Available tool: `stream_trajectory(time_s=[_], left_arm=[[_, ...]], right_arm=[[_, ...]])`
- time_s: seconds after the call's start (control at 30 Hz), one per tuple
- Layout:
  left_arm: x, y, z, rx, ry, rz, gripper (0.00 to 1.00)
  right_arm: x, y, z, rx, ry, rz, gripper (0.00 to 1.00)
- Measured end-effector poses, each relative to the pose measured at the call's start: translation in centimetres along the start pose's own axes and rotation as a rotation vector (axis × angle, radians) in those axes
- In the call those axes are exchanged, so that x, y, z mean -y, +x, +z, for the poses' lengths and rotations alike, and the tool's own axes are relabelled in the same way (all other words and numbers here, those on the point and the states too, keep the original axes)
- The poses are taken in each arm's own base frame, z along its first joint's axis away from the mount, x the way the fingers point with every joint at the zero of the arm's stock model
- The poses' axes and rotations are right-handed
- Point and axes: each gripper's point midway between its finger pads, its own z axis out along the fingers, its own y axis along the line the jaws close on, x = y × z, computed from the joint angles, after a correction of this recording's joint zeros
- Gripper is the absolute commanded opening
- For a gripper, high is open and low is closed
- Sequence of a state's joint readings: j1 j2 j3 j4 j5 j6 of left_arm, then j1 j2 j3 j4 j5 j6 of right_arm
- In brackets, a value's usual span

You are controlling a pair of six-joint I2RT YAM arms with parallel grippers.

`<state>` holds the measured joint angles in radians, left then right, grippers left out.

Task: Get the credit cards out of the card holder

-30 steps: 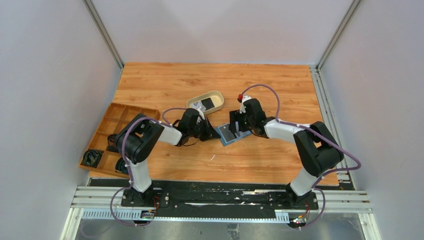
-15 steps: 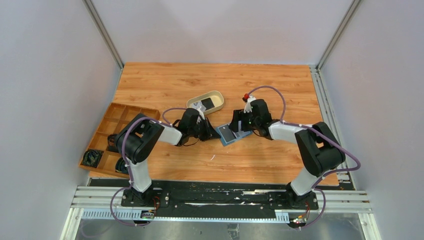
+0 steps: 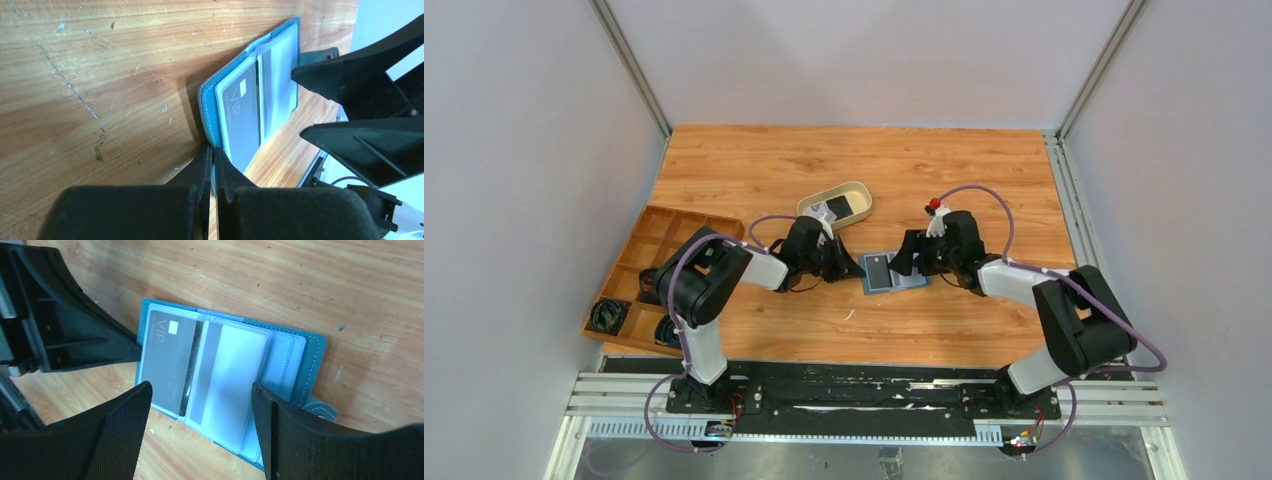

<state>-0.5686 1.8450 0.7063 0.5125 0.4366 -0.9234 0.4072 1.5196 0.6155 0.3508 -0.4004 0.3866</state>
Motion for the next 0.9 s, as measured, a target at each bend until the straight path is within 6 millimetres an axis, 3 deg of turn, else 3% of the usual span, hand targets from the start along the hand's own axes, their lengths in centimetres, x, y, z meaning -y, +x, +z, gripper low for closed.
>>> stream_trajectory(time_s=[0.17, 0.47, 0.9], left_arm=[[0.0, 0.0, 0.0, -0.001, 0.000, 0.000, 0.00], [0.0, 0.0, 0.0, -0.001, 0.000, -0.001, 0.00], [0.0, 0.0, 0.1, -0.003, 0.005, 0.000, 0.00]], right_arm=[[-1.1, -0.4, -1.1, 0.006, -0.043, 0.017, 0.75], [-4.1, -2.4, -1.4, 0.040, -0.183, 0.058, 0.73], [-5.7, -1.6, -0.4, -0.041, -0.281, 0.131, 0.73]])
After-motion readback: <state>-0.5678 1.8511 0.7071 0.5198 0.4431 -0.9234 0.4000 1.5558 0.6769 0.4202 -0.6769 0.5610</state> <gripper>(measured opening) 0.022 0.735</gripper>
